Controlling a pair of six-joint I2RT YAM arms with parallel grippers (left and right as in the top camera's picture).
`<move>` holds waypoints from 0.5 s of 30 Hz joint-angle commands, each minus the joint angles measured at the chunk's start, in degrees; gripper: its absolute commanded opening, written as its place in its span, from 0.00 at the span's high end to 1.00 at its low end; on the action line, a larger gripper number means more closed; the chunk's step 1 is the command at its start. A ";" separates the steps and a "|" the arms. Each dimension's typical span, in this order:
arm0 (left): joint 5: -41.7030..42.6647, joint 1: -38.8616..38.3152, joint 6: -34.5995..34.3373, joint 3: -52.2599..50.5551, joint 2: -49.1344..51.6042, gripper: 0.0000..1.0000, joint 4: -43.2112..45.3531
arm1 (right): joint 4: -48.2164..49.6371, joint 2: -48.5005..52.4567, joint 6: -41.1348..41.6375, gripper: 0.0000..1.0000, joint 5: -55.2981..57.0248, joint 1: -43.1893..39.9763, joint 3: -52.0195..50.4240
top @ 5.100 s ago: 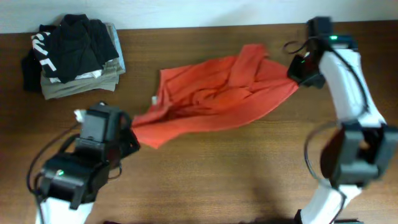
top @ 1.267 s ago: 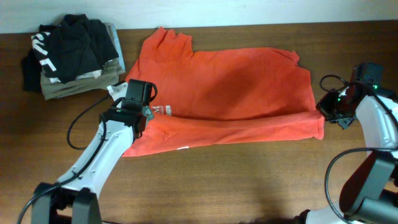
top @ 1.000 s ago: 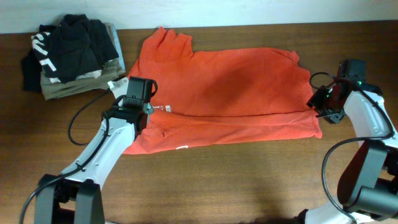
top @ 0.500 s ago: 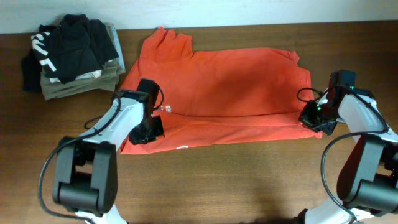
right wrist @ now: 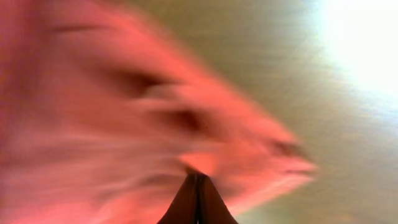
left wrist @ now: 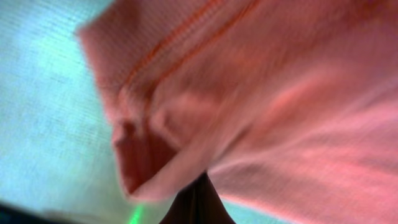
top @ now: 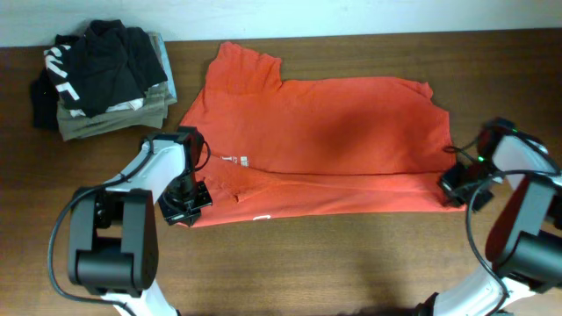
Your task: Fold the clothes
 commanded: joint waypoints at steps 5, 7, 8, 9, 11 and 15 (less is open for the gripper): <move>-0.24 -2.95 -3.82 -0.46 -26.08 0.99 -4.39 | -7.43 -19.43 -4.46 0.96 0.48 -6.34 -0.50; -0.24 -3.43 -1.20 -0.55 -28.87 0.99 3.30 | -3.85 -22.82 -10.10 0.96 -8.02 -2.97 -0.50; -0.33 -3.43 -0.31 -0.55 -27.02 0.99 5.31 | -3.65 -21.55 -10.08 0.96 -7.43 0.09 -0.52; -0.24 -3.43 -0.31 -0.55 -23.23 0.99 6.19 | -3.28 -19.74 -10.08 0.96 -7.26 2.38 -0.52; -0.22 -3.43 -0.02 -0.55 -14.27 0.99 6.86 | -2.32 -14.45 -6.97 0.96 -4.61 5.81 -0.52; -0.55 -3.43 0.11 -0.55 -4.59 0.99 7.56 | 0.39 -6.32 -7.02 0.96 -3.82 5.84 -0.57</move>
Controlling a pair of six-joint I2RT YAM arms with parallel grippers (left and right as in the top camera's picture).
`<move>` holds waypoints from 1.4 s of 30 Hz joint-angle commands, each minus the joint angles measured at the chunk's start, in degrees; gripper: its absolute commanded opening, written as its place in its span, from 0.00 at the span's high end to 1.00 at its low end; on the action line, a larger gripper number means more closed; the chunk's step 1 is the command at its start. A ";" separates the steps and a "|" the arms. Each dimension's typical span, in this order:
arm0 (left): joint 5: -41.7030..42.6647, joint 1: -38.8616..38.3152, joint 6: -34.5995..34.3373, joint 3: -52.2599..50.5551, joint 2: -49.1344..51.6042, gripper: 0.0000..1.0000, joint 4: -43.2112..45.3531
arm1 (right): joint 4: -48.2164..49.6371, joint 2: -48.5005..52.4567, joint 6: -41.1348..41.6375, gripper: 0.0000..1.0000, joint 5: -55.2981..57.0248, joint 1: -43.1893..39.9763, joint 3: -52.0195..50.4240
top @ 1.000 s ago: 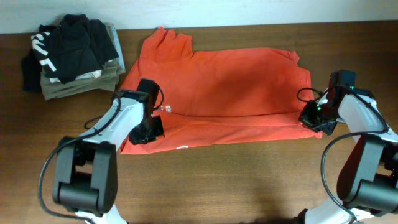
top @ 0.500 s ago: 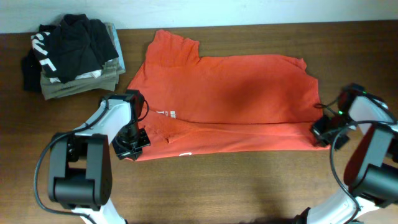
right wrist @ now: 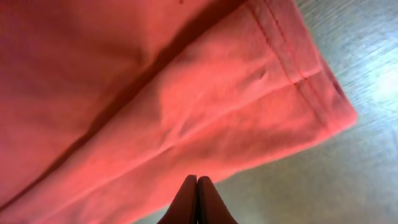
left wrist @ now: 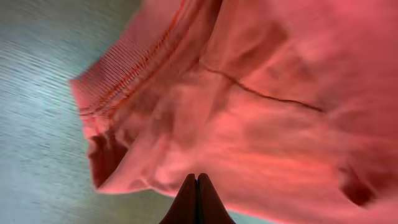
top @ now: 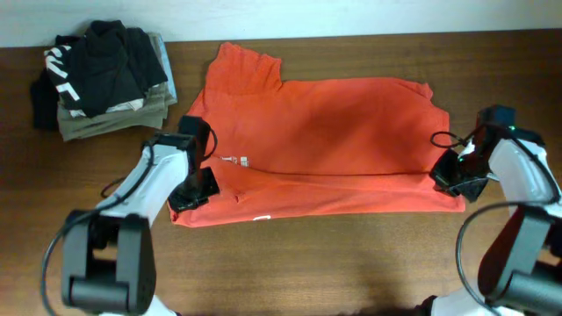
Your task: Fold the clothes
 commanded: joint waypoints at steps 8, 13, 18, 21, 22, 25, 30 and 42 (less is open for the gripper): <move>-1.81 0.00 0.92 -0.24 10.86 0.99 4.24 | 4.00 11.23 5.03 0.96 7.69 0.07 -3.93; -1.51 1.70 -3.02 -1.46 11.37 0.99 -4.09 | -0.02 10.75 9.70 0.96 7.48 -4.85 -5.55; 1.38 0.55 -6.05 -8.13 -0.68 0.99 -8.20 | -7.21 2.78 9.49 0.96 10.32 -12.28 -5.55; 5.42 -3.43 -9.05 -10.56 -21.27 0.99 -12.68 | -10.38 -9.44 9.46 0.96 10.23 -13.31 -5.53; 5.35 -4.28 -9.57 -10.49 -26.45 0.99 -12.04 | -10.36 -14.67 7.37 0.96 9.57 -13.27 -5.29; 4.72 -4.79 -4.66 -9.44 -40.15 0.18 -0.09 | -10.36 -24.37 -1.40 0.16 -0.33 -13.27 0.04; 3.58 -2.56 13.66 15.67 -19.93 0.01 13.73 | -12.52 -24.85 -10.12 0.01 -12.72 -6.34 17.92; 7.93 1.73 28.17 66.27 45.13 0.01 16.39 | -16.61 -15.80 -16.61 0.02 -11.19 -1.57 17.73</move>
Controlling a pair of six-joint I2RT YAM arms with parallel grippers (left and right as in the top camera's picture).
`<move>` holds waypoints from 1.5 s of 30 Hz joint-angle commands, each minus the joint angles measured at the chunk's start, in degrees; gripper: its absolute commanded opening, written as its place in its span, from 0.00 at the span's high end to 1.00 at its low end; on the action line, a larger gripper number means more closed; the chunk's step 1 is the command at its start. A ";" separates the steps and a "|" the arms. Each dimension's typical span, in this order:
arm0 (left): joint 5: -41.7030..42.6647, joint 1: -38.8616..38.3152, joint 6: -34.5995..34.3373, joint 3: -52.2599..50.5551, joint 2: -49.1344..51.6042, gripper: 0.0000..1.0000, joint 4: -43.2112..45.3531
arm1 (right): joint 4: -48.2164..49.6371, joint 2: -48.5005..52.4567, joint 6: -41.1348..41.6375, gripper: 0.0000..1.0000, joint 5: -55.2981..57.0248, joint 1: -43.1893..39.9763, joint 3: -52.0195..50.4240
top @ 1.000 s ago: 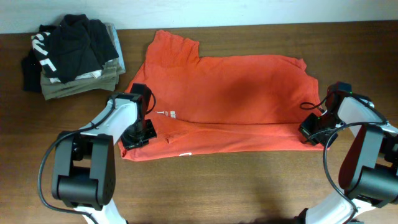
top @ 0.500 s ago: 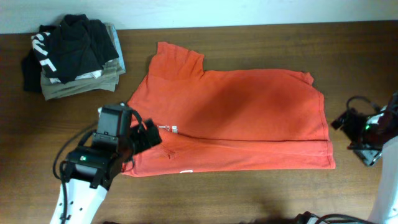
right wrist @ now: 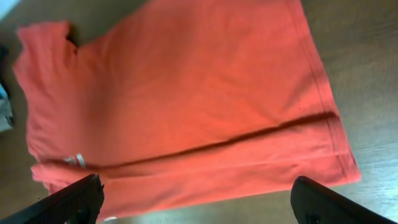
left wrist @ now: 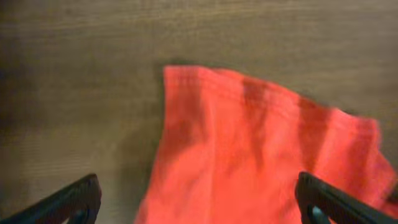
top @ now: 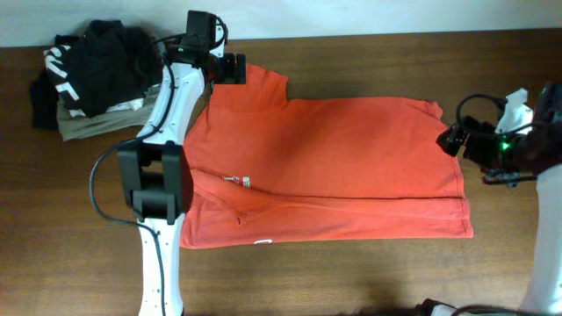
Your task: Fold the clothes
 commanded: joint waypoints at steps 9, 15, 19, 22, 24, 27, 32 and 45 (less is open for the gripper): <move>-0.96 0.61 2.82 1.29 10.19 0.68 7.23 | 6.25 6.86 -0.79 0.07 3.30 0.35 0.44; -7.45 0.61 2.84 1.29 10.19 0.99 7.06 | 31.06 23.93 0.55 0.08 3.43 0.74 0.87; -7.43 0.61 2.84 1.29 10.19 0.99 6.62 | 38.40 38.07 -2.67 0.07 12.13 5.77 6.29; -7.43 0.61 2.84 1.29 10.19 0.99 6.49 | 38.73 45.27 -2.25 0.10 17.03 7.32 11.61; -7.43 0.61 2.84 1.29 10.21 0.99 6.36 | 40.09 45.59 -2.27 0.13 18.82 7.32 11.63; -7.43 0.61 2.84 1.27 10.29 0.99 6.01 | 42.51 46.34 -2.19 0.19 20.83 7.39 11.63; -7.43 0.61 2.84 1.27 12.17 0.99 6.32 | 42.84 48.43 -0.90 0.52 20.59 7.43 11.63; -7.43 0.61 2.86 25.14 6.99 1.00 -28.39 | 20.09 46.05 7.02 0.96 24.50 5.68 29.92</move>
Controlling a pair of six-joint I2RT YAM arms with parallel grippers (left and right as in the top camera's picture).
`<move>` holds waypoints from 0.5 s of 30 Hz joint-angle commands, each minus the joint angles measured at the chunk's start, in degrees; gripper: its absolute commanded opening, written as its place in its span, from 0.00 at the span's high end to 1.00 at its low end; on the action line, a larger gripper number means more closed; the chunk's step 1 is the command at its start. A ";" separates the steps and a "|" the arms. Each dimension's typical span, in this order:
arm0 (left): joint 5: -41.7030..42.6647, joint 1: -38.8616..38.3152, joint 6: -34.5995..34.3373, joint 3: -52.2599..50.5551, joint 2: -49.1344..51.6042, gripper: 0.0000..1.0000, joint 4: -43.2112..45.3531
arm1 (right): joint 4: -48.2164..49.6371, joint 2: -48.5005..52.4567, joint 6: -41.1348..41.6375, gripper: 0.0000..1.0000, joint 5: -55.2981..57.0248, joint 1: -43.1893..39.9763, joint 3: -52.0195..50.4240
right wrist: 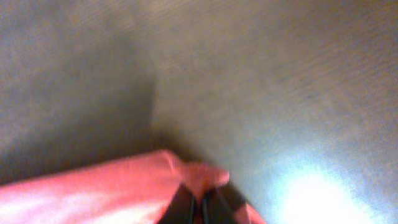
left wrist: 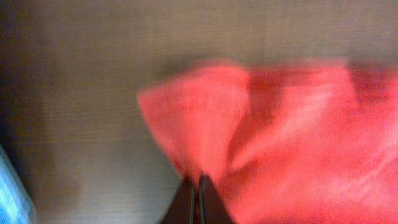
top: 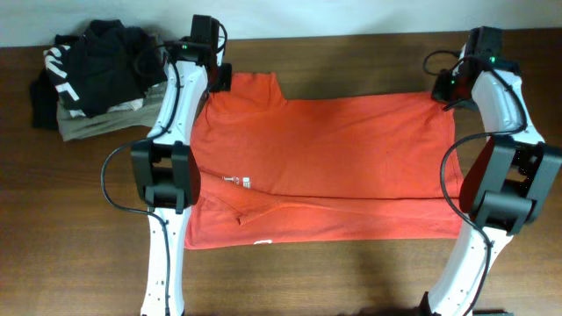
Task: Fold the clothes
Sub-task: 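Fold the top edge down toward the hem with both grippers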
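Observation:
An orange T-shirt (top: pixel 334 149) lies spread on the brown table (top: pixel 351 272), with its near strip (top: pixel 351 219) folded up over the body. My left gripper (top: pixel 213 81) is at the shirt's far left sleeve corner. In the left wrist view it (left wrist: pixel 198 186) is shut on the orange cloth (left wrist: pixel 273 143). My right gripper (top: pixel 442 91) is at the far right corner. In the right wrist view it (right wrist: pixel 200 200) is shut on that corner's tip (right wrist: pixel 205 174). Both wrist views are blurred.
A pile of folded dark and khaki clothes (top: pixel 101 75) sits at the far left of the table, close to the left arm. A white wall edge runs along the table's back.
Both grippers were open and off the cloth, the left above the far left sleeve, the right raised beside the shirt's right edge. Now each is shut on a far corner of the shirt.
First both grippers were shut on the near corners of the shirt, with the near strip folded over. Shortly after they still held those corners, low on the table. Then both were open at the far side, and now they grip the far corners.

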 commanded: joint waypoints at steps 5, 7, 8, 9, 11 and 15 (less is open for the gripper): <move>-0.63 0.42 0.26 6.67 -7.89 1.00 -27.76 | -16.87 -10.95 10.23 0.96 0.81 -4.66 3.91; -0.66 0.42 -0.20 6.67 -9.99 1.00 -32.72 | -21.99 -13.62 10.54 0.96 -0.57 -5.92 3.91; -0.52 0.42 -0.20 6.64 -10.51 1.00 -34.07 | -24.79 -13.88 10.56 0.96 -0.52 -5.92 3.91; -0.15 0.42 -0.39 6.64 -10.82 1.00 -34.07 | -26.75 -13.88 10.49 0.96 -0.46 -5.92 3.91; 1.57 0.42 -0.42 6.27 -12.50 1.00 -34.07 | -28.98 -13.88 9.84 0.96 -0.28 -5.97 3.89; 1.38 0.39 -0.42 -13.81 -24.26 0.99 -34.03 | -32.74 -13.88 9.66 0.96 -0.28 -5.97 3.89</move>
